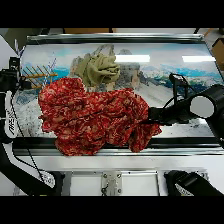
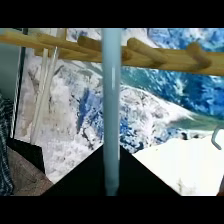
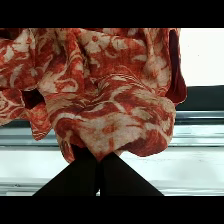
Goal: Fold the clothes and pants, and hang the long-sleeved shirts on hangers.
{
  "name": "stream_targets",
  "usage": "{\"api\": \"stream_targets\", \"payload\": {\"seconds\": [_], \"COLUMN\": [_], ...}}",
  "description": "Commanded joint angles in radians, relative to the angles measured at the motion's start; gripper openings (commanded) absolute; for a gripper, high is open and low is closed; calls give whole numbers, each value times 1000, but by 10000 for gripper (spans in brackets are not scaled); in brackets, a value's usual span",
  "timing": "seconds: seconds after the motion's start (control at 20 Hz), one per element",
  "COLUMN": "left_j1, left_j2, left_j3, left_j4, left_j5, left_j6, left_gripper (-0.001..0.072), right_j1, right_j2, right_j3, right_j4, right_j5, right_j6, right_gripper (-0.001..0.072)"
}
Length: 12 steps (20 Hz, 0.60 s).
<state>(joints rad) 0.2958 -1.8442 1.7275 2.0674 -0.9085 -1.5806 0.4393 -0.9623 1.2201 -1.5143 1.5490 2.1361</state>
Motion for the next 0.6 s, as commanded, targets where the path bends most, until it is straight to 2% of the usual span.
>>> {"api": "stream_targets", "payload": {"seconds": [0.0, 0.15, 0.25, 0.4, 0.55], "left_j1": [-46, -107, -140, -159, -158], "left_j2": [87, 161, 217, 316, 414], "left_j3": [0, 0, 0, 1, 0], "left_j4": [-1, -9, -124, -414, -678], "left_j5": [-22, -98, -143, -214, -387], "left_j6": [7, 47, 153, 403, 682], "left_gripper": [12, 12, 12, 12, 12], "right_j1": [0, 0, 0, 0, 0], "right_j2": [0, 0, 0, 0, 0], "right_j3": [0, 0, 0, 0, 0], "right_j4": [0, 0, 0, 0, 0], "right_j5": [0, 0, 0, 0, 0], "right_j6": [0, 0, 0, 0, 0], "right_gripper": [15, 14, 15, 15, 14]}}
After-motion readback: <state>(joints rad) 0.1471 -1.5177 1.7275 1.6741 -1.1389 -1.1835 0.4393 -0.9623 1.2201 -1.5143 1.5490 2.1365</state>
